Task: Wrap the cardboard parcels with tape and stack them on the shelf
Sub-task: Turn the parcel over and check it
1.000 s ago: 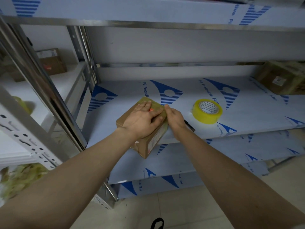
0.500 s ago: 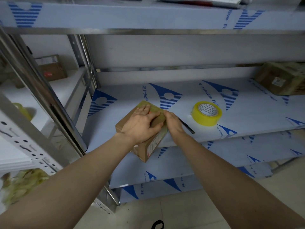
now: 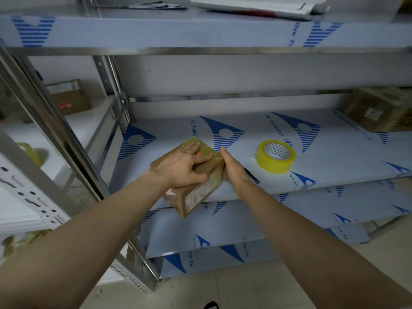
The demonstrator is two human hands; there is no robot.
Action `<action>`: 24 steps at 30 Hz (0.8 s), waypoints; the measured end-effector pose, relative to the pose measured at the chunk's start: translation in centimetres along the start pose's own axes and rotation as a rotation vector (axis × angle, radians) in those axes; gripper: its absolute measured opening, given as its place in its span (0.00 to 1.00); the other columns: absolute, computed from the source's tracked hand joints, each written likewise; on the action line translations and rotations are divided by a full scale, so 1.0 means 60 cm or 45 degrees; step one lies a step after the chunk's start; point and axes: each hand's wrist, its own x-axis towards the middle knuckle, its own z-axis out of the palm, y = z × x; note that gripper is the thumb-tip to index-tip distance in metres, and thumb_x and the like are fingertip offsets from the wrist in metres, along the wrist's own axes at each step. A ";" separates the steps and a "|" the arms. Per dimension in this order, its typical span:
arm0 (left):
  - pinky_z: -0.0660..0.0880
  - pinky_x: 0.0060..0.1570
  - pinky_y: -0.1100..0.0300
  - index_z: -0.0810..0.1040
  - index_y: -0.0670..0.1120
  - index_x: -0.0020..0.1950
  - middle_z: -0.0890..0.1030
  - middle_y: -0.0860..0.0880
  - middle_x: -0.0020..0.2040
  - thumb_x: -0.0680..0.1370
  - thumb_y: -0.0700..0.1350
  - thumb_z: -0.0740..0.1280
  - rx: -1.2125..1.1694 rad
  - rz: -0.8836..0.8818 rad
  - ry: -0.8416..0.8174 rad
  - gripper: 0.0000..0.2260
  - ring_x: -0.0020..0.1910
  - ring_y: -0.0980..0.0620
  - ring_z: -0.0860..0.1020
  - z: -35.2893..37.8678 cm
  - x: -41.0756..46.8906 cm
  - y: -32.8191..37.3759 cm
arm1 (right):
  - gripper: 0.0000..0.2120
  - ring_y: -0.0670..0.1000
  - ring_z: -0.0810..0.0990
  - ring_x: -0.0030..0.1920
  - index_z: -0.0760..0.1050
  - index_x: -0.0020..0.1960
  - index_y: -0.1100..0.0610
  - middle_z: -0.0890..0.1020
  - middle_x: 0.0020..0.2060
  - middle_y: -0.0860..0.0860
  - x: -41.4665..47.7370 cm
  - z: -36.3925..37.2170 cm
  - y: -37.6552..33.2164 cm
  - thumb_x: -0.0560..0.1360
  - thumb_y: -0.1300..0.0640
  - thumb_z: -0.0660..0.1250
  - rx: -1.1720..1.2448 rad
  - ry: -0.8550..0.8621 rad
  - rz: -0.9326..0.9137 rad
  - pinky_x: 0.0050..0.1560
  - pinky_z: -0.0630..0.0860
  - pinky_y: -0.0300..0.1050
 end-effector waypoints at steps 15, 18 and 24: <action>0.42 0.72 0.61 0.48 0.47 0.78 0.49 0.49 0.79 0.82 0.56 0.51 0.239 -0.042 0.101 0.28 0.77 0.53 0.47 0.036 0.009 0.010 | 0.15 0.51 0.76 0.43 0.78 0.41 0.54 0.80 0.41 0.53 0.041 -0.102 0.022 0.79 0.47 0.60 -0.066 0.238 -0.063 0.49 0.70 0.47; 0.39 0.70 0.64 0.47 0.46 0.78 0.48 0.48 0.79 0.82 0.54 0.51 0.219 -0.022 0.106 0.27 0.77 0.53 0.47 0.038 0.006 0.007 | 0.13 0.50 0.76 0.44 0.78 0.45 0.55 0.80 0.42 0.52 0.041 -0.093 0.025 0.79 0.48 0.60 -0.055 0.201 -0.067 0.50 0.70 0.46; 0.40 0.71 0.63 0.46 0.46 0.78 0.47 0.48 0.79 0.83 0.55 0.50 0.224 -0.035 0.117 0.27 0.77 0.53 0.46 0.041 -0.001 0.010 | 0.13 0.51 0.77 0.47 0.78 0.47 0.55 0.80 0.43 0.50 0.039 -0.082 0.031 0.79 0.48 0.60 -0.079 0.170 -0.091 0.53 0.71 0.46</action>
